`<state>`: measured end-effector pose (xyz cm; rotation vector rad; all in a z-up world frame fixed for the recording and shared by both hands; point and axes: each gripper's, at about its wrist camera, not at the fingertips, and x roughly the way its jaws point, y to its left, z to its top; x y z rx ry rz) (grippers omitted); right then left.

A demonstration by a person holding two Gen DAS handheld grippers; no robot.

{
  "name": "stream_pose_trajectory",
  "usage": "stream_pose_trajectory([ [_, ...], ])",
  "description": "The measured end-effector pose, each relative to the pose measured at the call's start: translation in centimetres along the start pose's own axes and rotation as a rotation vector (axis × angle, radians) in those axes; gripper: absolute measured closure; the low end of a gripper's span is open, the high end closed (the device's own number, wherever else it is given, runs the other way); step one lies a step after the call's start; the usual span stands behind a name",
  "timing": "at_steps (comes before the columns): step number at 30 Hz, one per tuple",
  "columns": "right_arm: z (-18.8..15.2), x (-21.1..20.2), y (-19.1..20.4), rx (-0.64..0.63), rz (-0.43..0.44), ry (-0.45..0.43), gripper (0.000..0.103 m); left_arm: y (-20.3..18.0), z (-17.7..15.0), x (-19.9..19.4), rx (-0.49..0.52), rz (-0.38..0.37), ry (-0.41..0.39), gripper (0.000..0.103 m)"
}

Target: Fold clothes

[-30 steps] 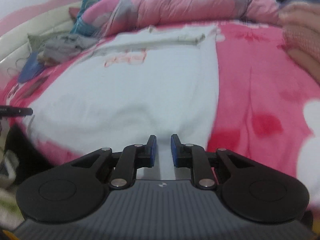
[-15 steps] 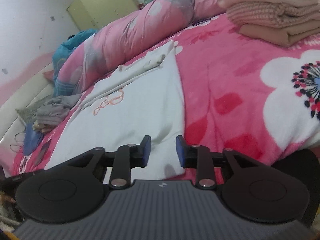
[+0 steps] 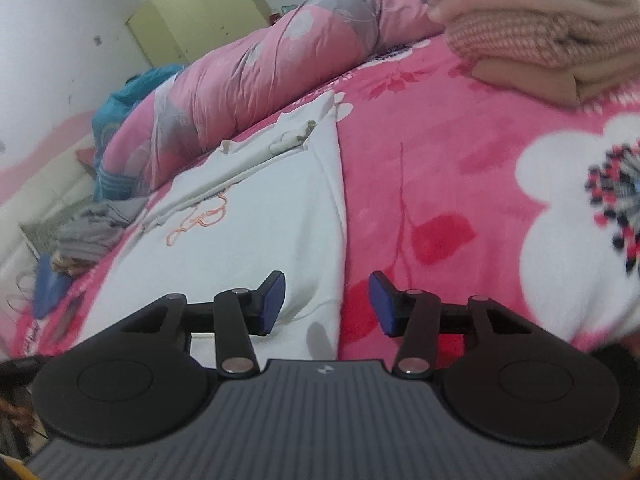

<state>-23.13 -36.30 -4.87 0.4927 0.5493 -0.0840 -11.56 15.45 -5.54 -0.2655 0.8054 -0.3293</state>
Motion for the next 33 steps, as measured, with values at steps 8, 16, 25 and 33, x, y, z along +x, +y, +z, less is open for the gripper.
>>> stream_pose_trajectory([
  [8,1.6,3.7,-0.4,-0.058,0.006,0.054,0.073,-0.3,0.0,0.1,-0.013,0.022,-0.004,0.072],
  [16,0.5,2.8,0.5,-0.095,0.011,0.003,0.101,-0.3,0.2,0.0,-0.005,0.047,-0.007,0.09],
  [25,-1.5,0.5,5.0,-0.381,-0.182,-0.082,0.102,-0.3,0.3,-0.1,0.005,0.046,-0.002,0.092],
  [33,0.3,-1.6,-2.8,0.099,-0.043,-0.046,0.097,0.8,0.3,-0.1,-0.037,-0.028,0.014,0.081],
])
